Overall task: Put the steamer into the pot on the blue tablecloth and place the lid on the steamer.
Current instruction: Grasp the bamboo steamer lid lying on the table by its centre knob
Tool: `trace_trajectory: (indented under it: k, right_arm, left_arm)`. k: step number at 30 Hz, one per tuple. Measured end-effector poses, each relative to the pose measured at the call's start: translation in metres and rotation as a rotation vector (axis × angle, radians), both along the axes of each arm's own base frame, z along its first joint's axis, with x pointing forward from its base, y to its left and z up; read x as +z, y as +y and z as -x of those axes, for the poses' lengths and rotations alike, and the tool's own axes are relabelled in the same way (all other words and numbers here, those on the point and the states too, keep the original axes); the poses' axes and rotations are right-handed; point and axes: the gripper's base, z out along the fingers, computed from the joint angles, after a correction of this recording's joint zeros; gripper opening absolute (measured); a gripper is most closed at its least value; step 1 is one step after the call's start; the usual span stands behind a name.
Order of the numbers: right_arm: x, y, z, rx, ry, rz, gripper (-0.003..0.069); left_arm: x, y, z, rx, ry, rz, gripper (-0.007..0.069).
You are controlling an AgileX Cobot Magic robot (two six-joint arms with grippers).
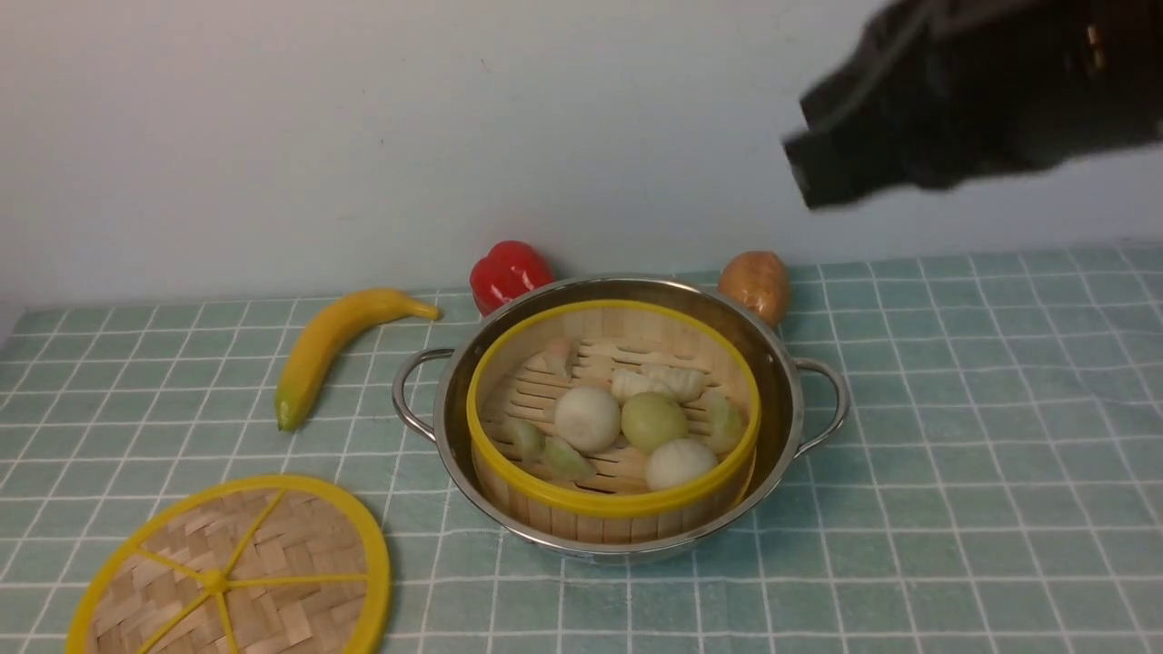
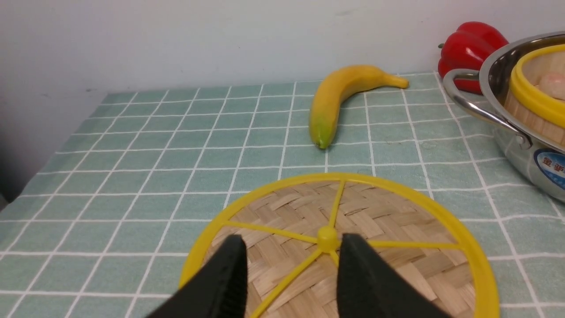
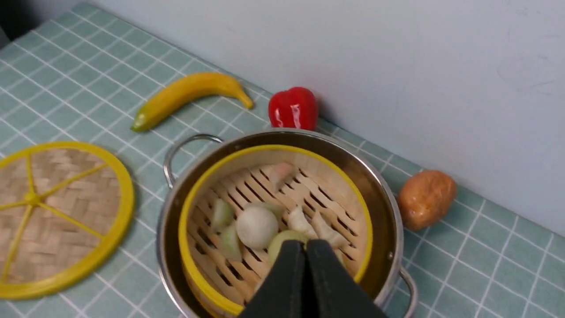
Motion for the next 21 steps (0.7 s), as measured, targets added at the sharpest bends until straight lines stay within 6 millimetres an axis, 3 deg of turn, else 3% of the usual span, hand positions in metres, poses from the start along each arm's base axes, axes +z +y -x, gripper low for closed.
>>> trace_trajectory:
  k: [2,3,4,6,7,14,21]
  right_arm:
    - [-0.028,-0.029,0.005,-0.043,-0.031,-0.054,0.0008]
    - [-0.031,-0.032,0.006,-0.049,-0.034,-0.061,0.0008]
    - [-0.061,-0.065,0.016,-0.131,-0.066,-0.13,0.0013]
    - [-0.086,-0.089,0.027,-0.207,-0.094,-0.171,0.0017]
    - [-0.101,-0.111,0.044,-0.268,-0.153,-0.211,0.0021]
    - [-0.161,-0.158,0.113,-0.471,-0.405,-0.236,0.0036]
    - [-0.213,-0.167,0.132,-0.549,-0.462,-0.134,0.0049]
  left_arm:
    - [0.0,0.0,0.0,0.0,0.0,0.0,0.0274]
    - [0.0,0.0,0.0,0.0,0.0,0.0,0.0274]
    - [0.0,0.0,0.0,0.0,0.0,0.0,0.0274]
    - [0.0,0.0,0.0,0.0,0.0,0.0,0.0274]
    - [0.0,0.0,0.0,0.0,0.0,0.0,0.0274]
    - [0.0,0.0,0.0,0.0,0.0,0.0,0.0274]
    - [0.0,0.0,0.0,0.0,0.0,0.0,0.0274]
